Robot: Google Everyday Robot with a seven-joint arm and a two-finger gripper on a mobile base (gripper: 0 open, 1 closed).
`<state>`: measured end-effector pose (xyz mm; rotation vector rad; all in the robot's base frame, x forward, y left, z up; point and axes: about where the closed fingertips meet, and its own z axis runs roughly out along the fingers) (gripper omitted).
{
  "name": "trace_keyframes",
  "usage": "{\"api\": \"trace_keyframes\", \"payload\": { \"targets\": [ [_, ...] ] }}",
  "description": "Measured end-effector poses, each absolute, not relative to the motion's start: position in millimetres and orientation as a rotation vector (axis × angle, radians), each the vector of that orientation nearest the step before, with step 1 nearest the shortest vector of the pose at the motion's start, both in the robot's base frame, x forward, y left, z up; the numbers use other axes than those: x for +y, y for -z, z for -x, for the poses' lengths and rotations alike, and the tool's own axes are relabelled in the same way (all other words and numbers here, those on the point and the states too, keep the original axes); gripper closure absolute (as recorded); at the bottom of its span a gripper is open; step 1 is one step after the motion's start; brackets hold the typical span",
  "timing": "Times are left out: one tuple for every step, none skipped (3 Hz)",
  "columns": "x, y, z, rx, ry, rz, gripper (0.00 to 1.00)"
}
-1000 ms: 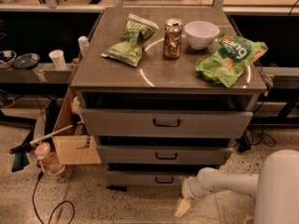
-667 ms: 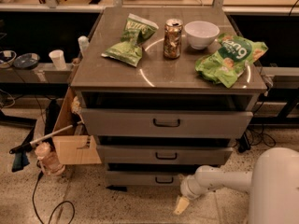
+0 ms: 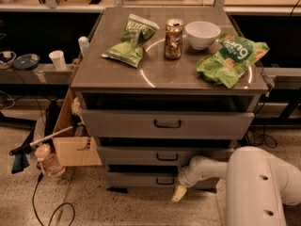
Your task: Open bottom drawer
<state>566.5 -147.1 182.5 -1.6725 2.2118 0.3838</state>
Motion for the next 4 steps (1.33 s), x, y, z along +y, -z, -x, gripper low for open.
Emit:
{"api": "trace_keyframes", "payload": {
  "targets": [
    [-147, -182, -567, 2.212, -0.384, 1.673, 0.00],
    [-148, -177, -562, 2.218, -0.406, 1.672, 0.00],
    [-153, -169, -549, 2.239, -0.443, 1.657, 0.00],
    [-158, -169, -531, 2.248, -0.462, 1.644, 0.00]
  ]
}}
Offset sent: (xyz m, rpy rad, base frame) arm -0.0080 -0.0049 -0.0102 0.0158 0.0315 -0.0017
